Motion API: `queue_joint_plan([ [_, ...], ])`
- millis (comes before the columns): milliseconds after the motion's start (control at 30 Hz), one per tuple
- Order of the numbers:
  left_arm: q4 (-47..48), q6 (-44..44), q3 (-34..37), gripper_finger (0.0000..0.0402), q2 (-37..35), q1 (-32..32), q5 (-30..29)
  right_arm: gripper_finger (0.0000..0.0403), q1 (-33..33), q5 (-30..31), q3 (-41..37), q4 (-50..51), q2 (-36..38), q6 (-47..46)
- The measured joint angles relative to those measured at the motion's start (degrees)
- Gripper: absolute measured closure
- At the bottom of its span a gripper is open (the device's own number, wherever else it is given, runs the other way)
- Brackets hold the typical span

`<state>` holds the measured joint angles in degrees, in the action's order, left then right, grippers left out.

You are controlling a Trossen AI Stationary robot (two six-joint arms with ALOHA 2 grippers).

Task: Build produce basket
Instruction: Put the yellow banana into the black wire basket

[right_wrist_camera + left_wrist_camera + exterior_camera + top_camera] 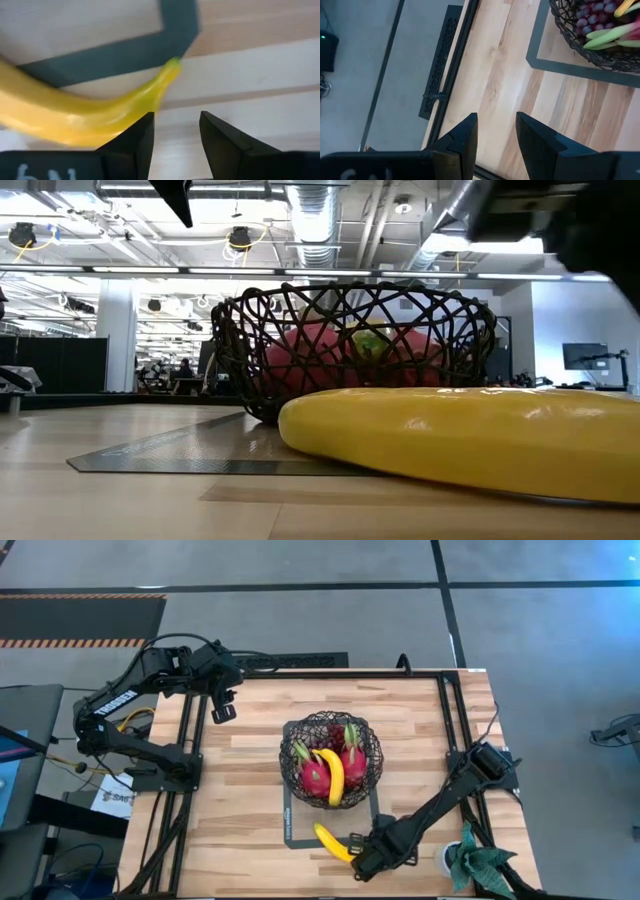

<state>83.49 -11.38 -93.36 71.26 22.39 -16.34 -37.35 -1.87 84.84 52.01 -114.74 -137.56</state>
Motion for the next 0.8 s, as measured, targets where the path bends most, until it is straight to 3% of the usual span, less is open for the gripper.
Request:
queue_joint_plan([
  [200, 0.0, 0.0, 0.0, 0.028, 0.0, 0.0, 0.0, 0.0228, 0.4, -1.3, 0.0, 2.0, -0.3, -0.3],
  [567, 0.0, 0.0, 0.0, 0.028, 0.0, 0.0, -0.1, 0.0228, 2.4, -2.4, 0.3, -6.2, -4.6, 1.8],
  [800, 0.1, 0.0, 0.0, 0.028, 0.0, 0.0, 0.2, 0.0228, 2.2, -2.4, -0.2, -2.0, -2.2, 15.5],
])
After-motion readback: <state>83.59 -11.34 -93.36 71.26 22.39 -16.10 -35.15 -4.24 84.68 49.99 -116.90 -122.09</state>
